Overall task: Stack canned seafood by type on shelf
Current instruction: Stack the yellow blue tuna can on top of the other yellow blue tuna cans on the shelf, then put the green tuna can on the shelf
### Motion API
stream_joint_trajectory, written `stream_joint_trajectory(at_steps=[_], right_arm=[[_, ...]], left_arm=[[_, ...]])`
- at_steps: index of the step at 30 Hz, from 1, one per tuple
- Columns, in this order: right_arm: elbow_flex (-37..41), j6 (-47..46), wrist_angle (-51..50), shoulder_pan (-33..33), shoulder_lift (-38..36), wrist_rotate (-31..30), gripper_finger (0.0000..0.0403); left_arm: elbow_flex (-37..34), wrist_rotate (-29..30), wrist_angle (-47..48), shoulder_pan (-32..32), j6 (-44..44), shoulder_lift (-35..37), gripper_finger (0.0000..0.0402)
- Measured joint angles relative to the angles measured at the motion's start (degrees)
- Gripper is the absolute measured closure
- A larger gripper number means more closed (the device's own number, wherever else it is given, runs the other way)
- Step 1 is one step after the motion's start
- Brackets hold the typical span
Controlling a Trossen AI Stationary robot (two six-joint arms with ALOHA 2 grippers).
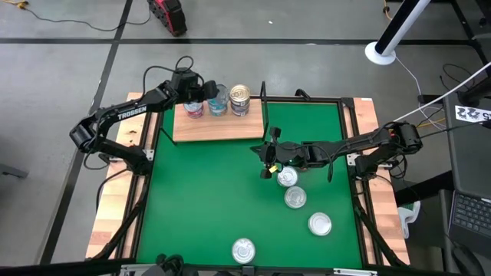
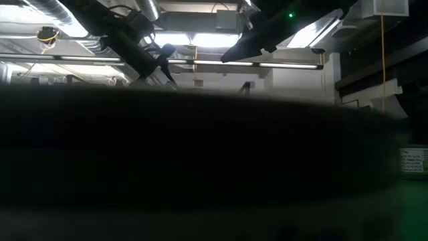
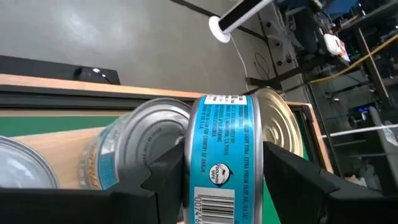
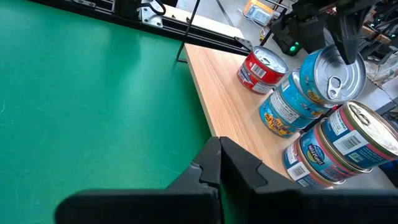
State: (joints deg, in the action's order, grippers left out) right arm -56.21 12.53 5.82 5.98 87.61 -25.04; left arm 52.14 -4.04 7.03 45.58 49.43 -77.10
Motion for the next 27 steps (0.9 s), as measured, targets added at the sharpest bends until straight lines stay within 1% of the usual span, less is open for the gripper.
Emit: stream_joint_trajectory(at_steps=[8, 24, 27], right_arm=[[0.0, 0.0, 0.0, 0.0, 0.0, 0.0, 0.0393], [0.0, 0.0, 0.0, 0.0, 0.0, 0.0, 0.0393], [0.0, 0.0, 0.0, 0.0, 0.0, 0.0, 0.0393]], left_arm=[[0.0, 3.6, 0.0, 0.1, -0.1, 0.0, 0.0213], [0.0, 5.4, -0.1, 4.9, -0.5, 0.0, 0.0212], [0.0, 5.4, -0.8, 4.9, -2.2, 0.0, 0.0212]])
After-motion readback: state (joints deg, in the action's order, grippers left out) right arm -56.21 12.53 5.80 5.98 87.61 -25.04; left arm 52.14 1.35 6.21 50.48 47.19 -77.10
